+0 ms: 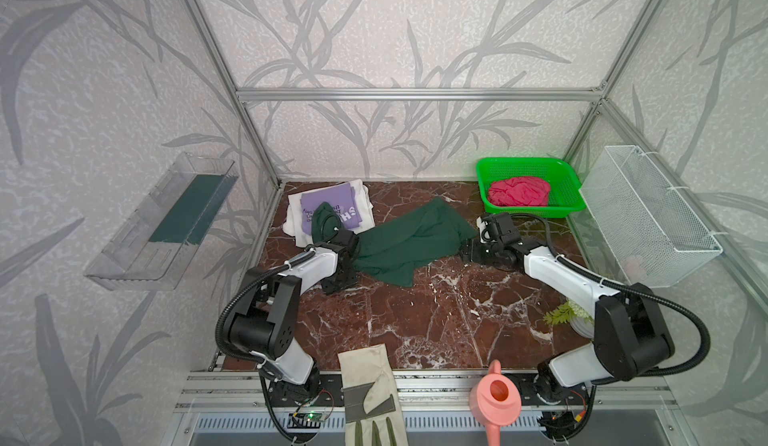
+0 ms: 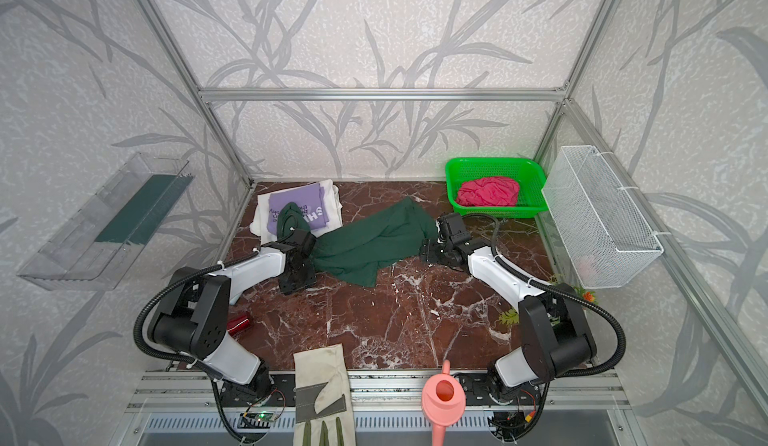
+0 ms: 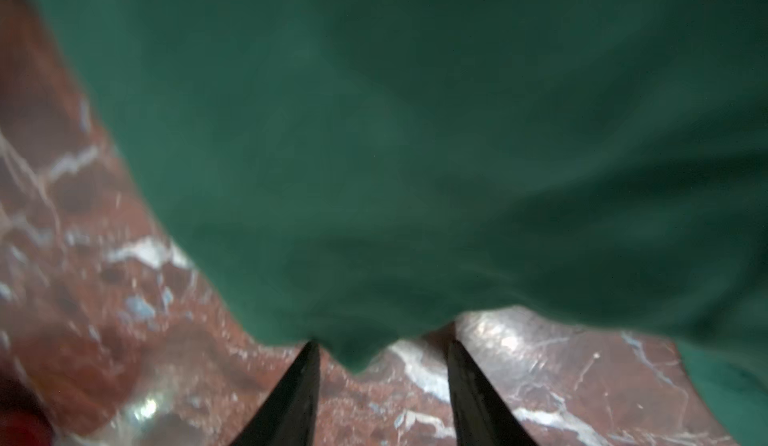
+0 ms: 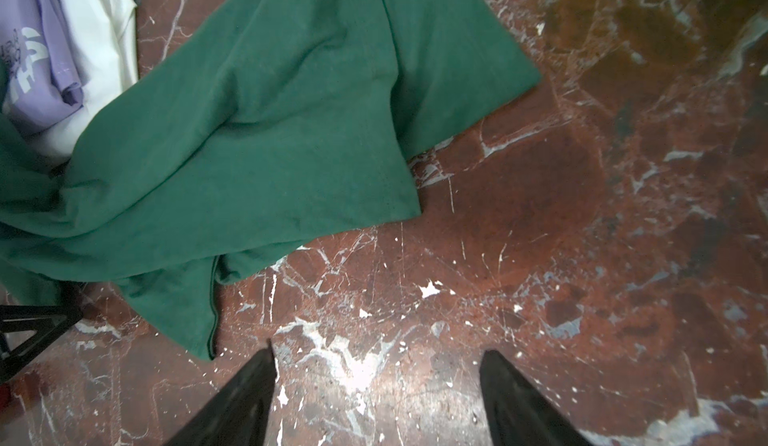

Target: Fold and stack the t-shirts

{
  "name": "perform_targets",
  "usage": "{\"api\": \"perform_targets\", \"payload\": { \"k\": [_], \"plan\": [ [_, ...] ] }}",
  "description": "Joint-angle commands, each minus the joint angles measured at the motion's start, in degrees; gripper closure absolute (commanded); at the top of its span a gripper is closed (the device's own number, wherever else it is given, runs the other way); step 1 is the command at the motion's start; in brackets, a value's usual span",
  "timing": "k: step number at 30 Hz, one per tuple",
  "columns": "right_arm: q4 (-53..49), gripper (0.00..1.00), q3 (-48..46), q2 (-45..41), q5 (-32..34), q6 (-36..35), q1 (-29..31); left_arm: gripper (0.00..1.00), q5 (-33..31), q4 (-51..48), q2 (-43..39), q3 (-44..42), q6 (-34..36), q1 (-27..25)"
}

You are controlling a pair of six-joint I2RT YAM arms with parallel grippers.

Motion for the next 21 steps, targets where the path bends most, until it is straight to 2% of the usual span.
{"api": "perform_targets", "payload": {
  "k": [1,4,8,12,14,19,20,21],
  "plan": [
    [1.90,0.25,3.32,4.54,0.04,-1.05,-0.67,0.72,0.93,0.23,1.93,-0.47,-0.25,0.07],
    [1.51,0.27,7.04,9.45,-0.66,-1.84,-0.75,0.89,1.74,-0.23,1.14,-0.87,-0.38,0.13],
    [1.61,0.37,11.03,16.78,-1.26,-1.98,-0.71,1.00,2.16,-1.60,-2.42,-2.01,-0.78,0.02],
    [2.54,0.41,12.36,20.70,-1.13,-1.63,-0.77,1.00,2.71,-4.18,-7.11,-2.60,-0.70,-0.07],
    [3.13,0.46,12.24,21.60,-0.76,-1.54,-0.68,1.00,3.09,-5.31,-9.56,-2.87,-0.65,-0.05],
    [4.63,0.62,11.98,23.44,0.44,-1.69,-0.76,1.00,4.41,-8.25,-14.41,-1.78,0.25,-0.14],
    [4.77,0.68,12.15,23.74,0.26,-1.87,-0.76,1.00,4.61,-8.79,-14.86,-1.41,0.36,-0.18],
    [4.80,0.77,12.34,24.01,-0.04,-1.97,-0.76,1.00,4.68,-9.28,-15.37,-0.90,0.56,-0.13]
  ]
}}
